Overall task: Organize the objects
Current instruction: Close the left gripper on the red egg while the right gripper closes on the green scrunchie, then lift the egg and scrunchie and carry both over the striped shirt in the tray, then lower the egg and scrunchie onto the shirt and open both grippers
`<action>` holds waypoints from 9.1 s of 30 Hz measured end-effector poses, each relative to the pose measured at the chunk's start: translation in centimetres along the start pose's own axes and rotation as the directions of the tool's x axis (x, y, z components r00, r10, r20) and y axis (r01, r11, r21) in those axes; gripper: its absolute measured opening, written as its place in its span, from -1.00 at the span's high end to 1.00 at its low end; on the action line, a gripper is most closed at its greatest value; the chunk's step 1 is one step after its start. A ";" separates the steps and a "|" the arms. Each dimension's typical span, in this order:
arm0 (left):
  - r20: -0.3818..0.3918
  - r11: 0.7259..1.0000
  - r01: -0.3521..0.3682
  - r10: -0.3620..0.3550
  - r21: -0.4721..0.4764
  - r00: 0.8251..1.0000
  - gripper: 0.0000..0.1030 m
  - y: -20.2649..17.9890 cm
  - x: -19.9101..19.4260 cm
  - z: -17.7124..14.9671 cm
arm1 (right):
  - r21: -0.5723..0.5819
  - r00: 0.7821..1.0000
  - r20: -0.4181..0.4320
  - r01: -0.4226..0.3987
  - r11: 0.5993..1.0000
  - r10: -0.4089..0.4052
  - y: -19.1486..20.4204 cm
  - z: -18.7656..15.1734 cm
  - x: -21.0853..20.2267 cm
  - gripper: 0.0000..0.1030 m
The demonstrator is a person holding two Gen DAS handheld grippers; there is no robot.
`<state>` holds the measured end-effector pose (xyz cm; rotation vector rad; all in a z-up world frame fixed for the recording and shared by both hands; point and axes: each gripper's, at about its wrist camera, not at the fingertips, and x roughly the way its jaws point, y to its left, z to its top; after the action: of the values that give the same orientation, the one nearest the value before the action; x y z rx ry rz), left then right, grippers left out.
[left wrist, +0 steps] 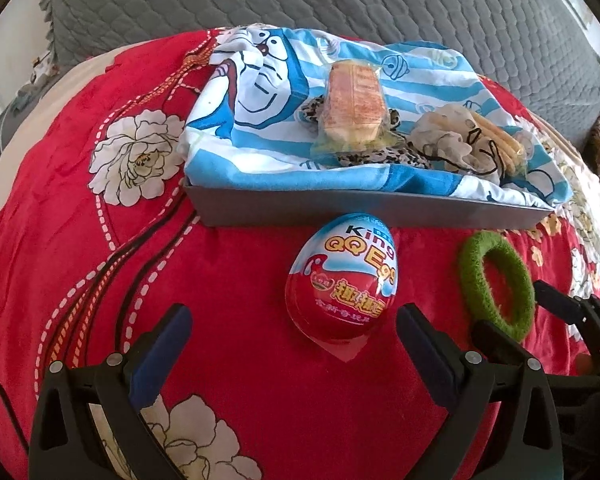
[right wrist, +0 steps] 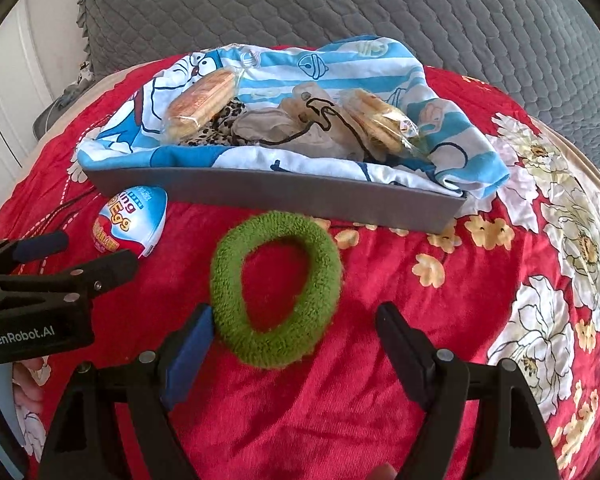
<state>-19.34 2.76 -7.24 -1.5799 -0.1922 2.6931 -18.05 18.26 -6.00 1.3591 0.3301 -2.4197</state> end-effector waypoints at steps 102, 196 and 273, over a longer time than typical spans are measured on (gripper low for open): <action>0.135 0.998 0.054 -0.060 0.044 0.989 -0.01 -2.2 -6.0 0.4 | -0.026 0.988 0.113 -0.105 0.994 0.107 -0.7 2.7 -4.0 0.59; 0.333 0.998 0.027 -0.043 0.053 0.942 -0.01 -4.8 -4.7 9.5 | 0.007 0.904 0.411 -0.136 0.991 0.122 -4.1 9.5 -7.5 0.59; 0.276 0.996 -0.006 -0.020 0.093 0.961 0.02 -6.7 5.7 14.3 | 0.004 0.942 0.322 -0.102 0.995 0.096 -5.2 12.5 5.9 0.59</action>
<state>-34.89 8.44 -4.55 -1.1714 -0.0725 2.8606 -32.72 17.39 -4.46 0.9382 0.1484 -2.5101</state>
